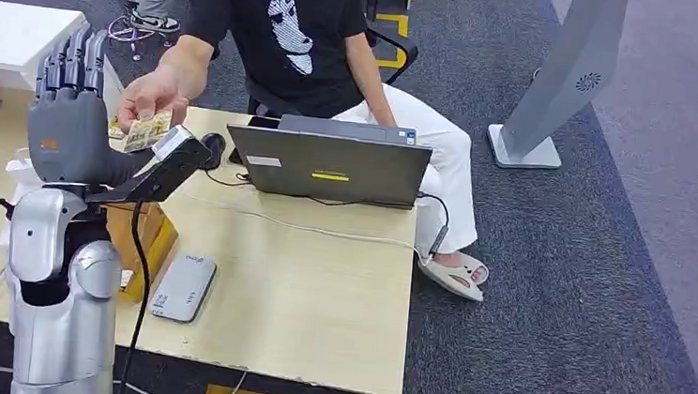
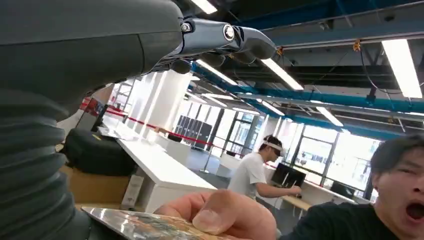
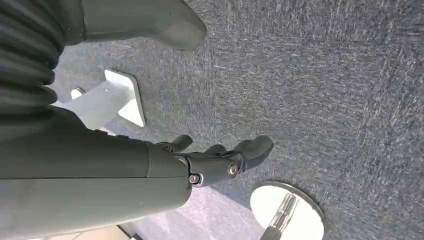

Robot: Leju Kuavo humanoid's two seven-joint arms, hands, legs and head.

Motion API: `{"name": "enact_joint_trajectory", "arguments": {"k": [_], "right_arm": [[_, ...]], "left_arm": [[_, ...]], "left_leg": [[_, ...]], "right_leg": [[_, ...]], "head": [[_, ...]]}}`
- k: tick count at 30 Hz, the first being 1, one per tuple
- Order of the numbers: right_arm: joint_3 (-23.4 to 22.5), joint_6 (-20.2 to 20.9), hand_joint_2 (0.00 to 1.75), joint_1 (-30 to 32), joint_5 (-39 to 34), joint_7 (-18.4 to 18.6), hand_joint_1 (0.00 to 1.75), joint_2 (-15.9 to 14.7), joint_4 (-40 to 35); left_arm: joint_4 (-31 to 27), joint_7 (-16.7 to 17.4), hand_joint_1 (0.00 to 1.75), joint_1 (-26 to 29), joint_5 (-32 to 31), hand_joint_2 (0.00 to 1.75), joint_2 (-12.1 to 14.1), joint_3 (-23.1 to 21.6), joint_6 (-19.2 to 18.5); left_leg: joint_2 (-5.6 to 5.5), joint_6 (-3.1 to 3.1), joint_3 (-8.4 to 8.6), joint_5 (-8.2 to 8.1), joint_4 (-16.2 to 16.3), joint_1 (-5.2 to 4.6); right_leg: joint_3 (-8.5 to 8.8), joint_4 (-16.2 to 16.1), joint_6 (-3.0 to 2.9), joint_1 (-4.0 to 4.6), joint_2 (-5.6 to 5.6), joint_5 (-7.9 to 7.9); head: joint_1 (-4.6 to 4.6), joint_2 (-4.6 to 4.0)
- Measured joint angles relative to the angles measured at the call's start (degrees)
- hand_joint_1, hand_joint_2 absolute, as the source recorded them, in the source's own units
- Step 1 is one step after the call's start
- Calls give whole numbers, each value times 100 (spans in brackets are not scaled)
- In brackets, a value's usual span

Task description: Pass the card to the sensor for recognition and then transmit it.

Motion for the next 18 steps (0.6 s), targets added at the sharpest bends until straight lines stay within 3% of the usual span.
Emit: {"name": "enact_joint_trajectory", "arguments": {"k": [9,10,11,18], "right_arm": [[48,50,175,1,0,0,0,0,-2],[50,63,175,4,0,0,0,0,-2],[55,68,175,9,0,0,0,0,-2],[81,171,175,60,0,-26,0,13,-37]], "left_arm": [[96,0,0,3,-9,175,0,-114,-7],[114,0,10,4,-9,175,0,-135,-18],[129,0,175,5,-9,175,0,-153,-22],[249,-50,175,125,-28,175,31,-234,-57]], "left_leg": [[0,0,-4,0,0,0],[0,0,-5,0,0,0],[0,0,-6,0,0,0],[1,0,-8,0,0,0]], "right_leg": [[-5,0,0,0,0,0],[-6,0,0,0,0,0],[-6,0,0,0,0,0],[-9,0,0,0,1,0]], "head": [[-2,0],[0,0],[0,0],[0,0]]}}
